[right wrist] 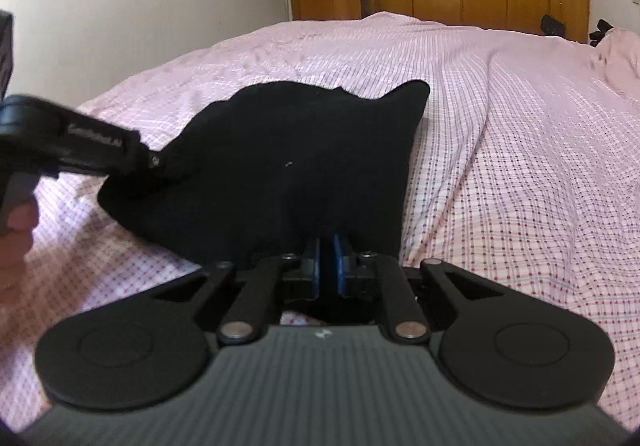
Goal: Fold small clothes
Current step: 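Close the right gripper on the bundle while the left gripper holds it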
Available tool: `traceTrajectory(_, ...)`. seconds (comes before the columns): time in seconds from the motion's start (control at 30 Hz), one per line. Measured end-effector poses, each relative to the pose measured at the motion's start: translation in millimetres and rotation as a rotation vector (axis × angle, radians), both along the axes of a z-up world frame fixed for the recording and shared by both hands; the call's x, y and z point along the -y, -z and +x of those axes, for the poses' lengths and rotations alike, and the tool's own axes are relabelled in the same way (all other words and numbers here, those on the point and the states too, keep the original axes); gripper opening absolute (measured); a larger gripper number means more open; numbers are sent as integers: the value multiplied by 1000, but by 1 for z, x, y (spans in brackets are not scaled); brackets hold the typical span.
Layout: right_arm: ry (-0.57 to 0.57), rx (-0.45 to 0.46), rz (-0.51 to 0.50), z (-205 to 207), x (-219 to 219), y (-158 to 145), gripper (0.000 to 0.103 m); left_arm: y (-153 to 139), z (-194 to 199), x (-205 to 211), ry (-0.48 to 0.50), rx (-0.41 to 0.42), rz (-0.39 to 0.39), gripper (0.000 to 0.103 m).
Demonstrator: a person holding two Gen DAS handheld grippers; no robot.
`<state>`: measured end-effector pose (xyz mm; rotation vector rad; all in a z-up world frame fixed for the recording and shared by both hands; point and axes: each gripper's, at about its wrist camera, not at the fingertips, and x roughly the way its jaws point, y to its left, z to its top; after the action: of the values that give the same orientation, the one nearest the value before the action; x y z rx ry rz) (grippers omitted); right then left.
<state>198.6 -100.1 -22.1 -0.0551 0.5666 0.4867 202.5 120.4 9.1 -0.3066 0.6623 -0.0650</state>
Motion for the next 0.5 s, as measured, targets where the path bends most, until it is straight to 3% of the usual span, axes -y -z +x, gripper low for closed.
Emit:
traceTrajectory(0.13, -29, 27, 121, -9, 14, -23, 10, -8, -6, 11, 26, 36, 40, 12)
traceTrajectory(0.27, -90, 58, 117, -10, 1, -30, 10, -6, -7, 22, 40, 23, 89, 12)
traceTrajectory(0.37, -100, 49, 98, 0, -14, -23, 10, -1, -6, 21, 29, 5, 114, 12)
traceTrajectory(0.47, -47, -70, 62, 20, -23, 4, 0, 7, -4, 16, -32, -16, 184, 6)
traceTrajectory(0.5, -45, -71, 69, 21, -23, 10, 0, 13, -2, 13, -29, -35, 171, 6)
